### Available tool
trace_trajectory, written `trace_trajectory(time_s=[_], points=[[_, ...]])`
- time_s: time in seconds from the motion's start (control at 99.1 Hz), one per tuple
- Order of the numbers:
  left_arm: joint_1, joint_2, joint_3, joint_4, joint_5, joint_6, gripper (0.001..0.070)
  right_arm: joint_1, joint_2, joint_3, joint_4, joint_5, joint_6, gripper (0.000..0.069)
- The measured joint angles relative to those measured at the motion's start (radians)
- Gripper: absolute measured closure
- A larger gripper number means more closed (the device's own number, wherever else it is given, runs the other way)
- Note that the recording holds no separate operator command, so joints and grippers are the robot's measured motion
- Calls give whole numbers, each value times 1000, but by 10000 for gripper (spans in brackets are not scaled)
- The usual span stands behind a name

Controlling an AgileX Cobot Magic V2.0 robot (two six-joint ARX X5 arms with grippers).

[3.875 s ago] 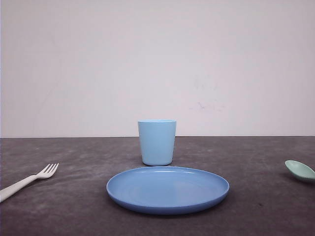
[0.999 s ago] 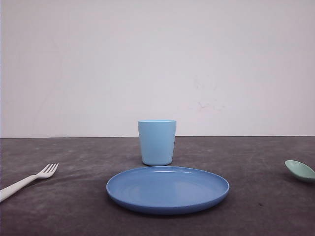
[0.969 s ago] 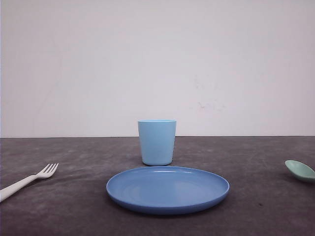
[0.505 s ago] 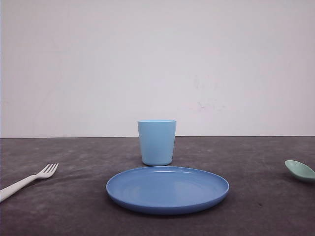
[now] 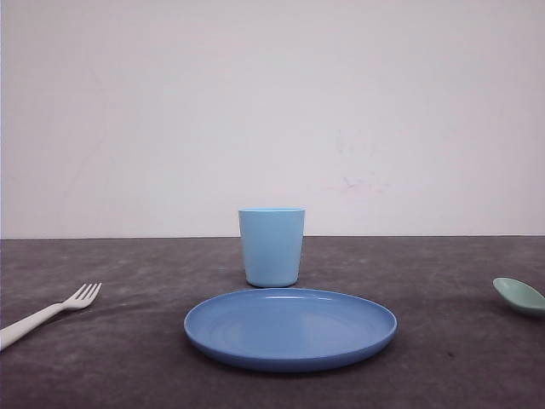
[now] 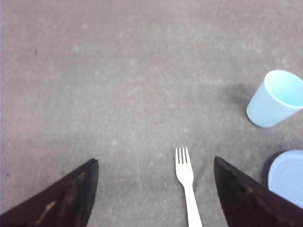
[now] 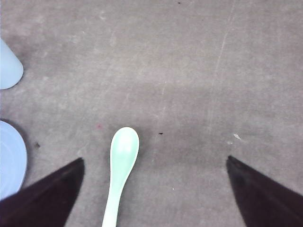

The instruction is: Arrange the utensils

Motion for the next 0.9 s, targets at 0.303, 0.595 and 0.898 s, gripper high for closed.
trace_trajectory(time_s=[0.303,0.595,0.898], points=[[-48,47,-2,-28,21,-95,234,0,0,0,-2,0,0,11],[-191,214,-17,-26,2,-129,235,0,0,0,-3,0,0,11],[-283,440,-17,32,-91,-138,236,0,0,0,-3,0,0,11]])
